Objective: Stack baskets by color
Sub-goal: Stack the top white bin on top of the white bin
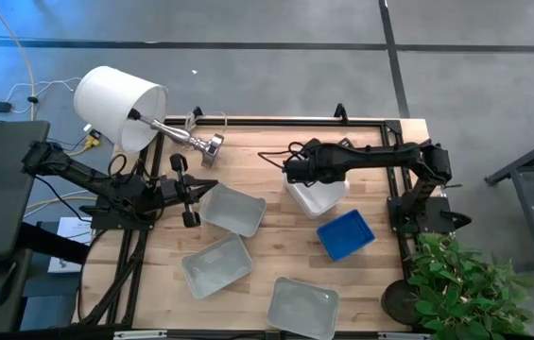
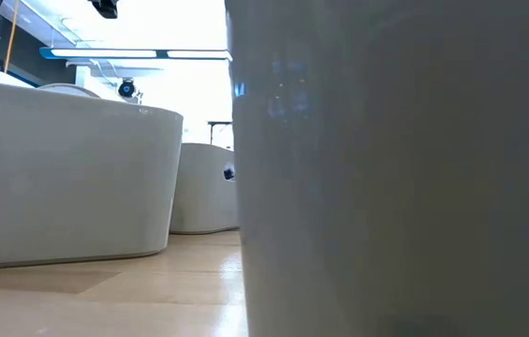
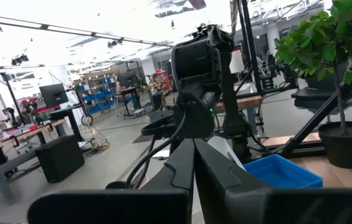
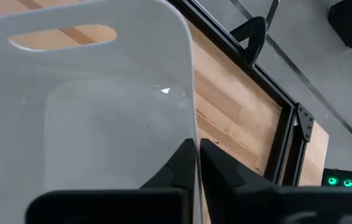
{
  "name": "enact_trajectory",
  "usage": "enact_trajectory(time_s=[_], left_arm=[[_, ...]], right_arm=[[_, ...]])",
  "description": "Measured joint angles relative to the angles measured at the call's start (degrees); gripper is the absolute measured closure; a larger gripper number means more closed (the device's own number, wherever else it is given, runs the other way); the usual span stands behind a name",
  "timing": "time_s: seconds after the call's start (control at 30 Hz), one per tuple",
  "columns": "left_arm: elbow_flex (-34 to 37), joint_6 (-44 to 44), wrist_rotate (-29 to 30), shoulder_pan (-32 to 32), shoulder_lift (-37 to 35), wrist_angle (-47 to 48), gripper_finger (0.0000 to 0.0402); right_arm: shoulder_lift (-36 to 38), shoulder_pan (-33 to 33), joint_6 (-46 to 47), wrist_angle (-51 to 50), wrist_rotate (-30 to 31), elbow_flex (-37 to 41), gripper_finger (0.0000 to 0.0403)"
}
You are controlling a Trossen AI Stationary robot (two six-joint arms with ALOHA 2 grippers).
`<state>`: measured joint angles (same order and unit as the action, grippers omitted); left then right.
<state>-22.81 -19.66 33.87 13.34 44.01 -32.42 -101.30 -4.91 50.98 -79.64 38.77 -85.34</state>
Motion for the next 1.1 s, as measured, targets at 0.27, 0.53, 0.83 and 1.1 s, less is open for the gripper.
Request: enact_trajectory(time_s=[0.27,0.53,0.83,1.1], left_arm=[[0.00,0.00,0.00,0.00,0.00,-0.02,0.0401],[0.00,0.00,0.00,0.00,0.00,-0.02,0.0401],[-0.02,0.00,0.00,-0.02,0.00,-0.02,0.0401],[-0.02,0.02,0.00,-0.02,0.02,0.00,0.0401]], right_arm=[[0.00,0.04,-0.28,-0.02,0.06,0.00,0.0402],[1.23,0.07,-2.20,-0.11,1.42,0.00,0.0402],[8.21,0.07,-3.95,0.40,3.45,-0.07,0.0403],[16.80,1.83,-9.01,5.86,0.62,-0.07,0.0403]])
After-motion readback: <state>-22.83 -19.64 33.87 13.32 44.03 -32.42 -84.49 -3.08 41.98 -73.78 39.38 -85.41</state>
